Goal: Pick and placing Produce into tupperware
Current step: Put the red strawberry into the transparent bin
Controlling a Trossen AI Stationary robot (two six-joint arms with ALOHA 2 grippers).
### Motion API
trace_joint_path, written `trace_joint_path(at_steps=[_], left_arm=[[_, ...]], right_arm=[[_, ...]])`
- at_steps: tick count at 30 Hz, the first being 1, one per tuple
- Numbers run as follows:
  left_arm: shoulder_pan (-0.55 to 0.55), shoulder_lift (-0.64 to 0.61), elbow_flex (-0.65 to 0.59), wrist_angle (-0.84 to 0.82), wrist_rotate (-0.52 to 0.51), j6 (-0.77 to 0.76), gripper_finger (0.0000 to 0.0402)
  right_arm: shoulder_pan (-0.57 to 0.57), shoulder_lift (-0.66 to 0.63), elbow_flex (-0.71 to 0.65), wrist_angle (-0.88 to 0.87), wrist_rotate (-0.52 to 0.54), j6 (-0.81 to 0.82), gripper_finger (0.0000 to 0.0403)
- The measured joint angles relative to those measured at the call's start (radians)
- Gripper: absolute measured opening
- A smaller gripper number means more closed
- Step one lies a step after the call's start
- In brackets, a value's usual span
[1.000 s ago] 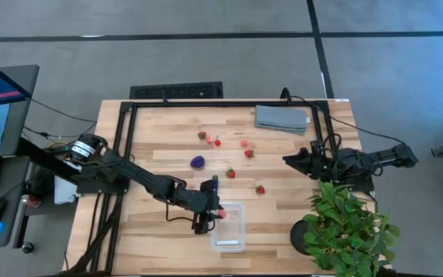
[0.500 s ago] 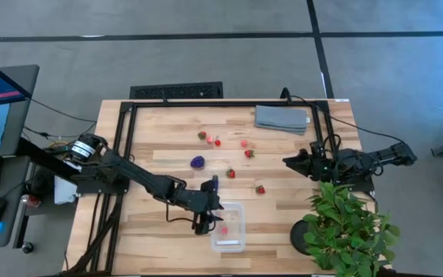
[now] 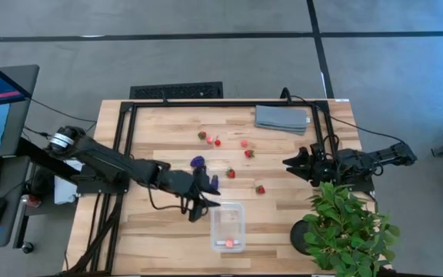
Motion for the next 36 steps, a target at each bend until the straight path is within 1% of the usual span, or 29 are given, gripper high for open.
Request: trace_joint_path(at_steps=[3, 7, 10, 13, 15, 18, 20, 23, 29, 34, 36], left_arm=[[0.019, -0.074, 0.0, -0.091, 0.0, -0.047, 0.0177], [0.041, -0.166, 0.0, -0.259, -0.005, -0.048, 0.0177], [0.054, -0.22, -0.003, -0.421, -0.066, -0.009, 0.0177], [0.064, -0.26, -0.011, -0.557, -0.152, 0.04, 0.0177], [0.07, -0.279, -0.021, -0.606, -0.195, 0.065, 0.0177], [0.076, -0.308, -0.04, -0.671, -0.224, 0.119, 0.0177], [0.08, -0.323, -0.053, -0.716, -0.244, 0.127, 0.0177], [0.09, -0.361, -0.089, -0.742, -0.258, 0.127, 0.0177], [0.114, -0.483, -0.205, -0.71, -0.28, 0.062, 0.0177], [0.118, -0.599, -0.288, -0.689, -0.314, -0.014, 0.0177], [0.118, -0.644, -0.315, -0.672, -0.332, -0.044, 0.0177]], right_arm=[[-0.008, 0.0, 0.0, -0.002, 0.01, -0.039, 0.0286], [-0.037, 0.01, 0.0, -0.002, 0.014, 0.036, 0.0286], [-0.043, 0.057, 0.001, -0.012, -0.021, 0.044, 0.0286], [-0.032, 0.144, 0.005, -0.024, -0.034, 0.076, 0.0286], [-0.022, 0.22, 0.006, -0.027, -0.033, 0.099, 0.0285], [-0.012, 0.335, 0.009, -0.029, -0.03, 0.141, 0.0285], [-0.008, 0.41, 0.021, -0.035, -0.007, 0.164, 0.0285], [-0.007, 0.507, 0.062, -0.017, 0.024, 0.161, 0.0285], [-0.009, 0.654, 0.167, -0.027, 0.072, 0.065, 0.0285], [0.002, 0.786, 0.269, -0.157, 0.078, -0.013, 0.0285], [0.012, 0.842, 0.296, -0.175, 0.078, -0.027, 0.0285]])
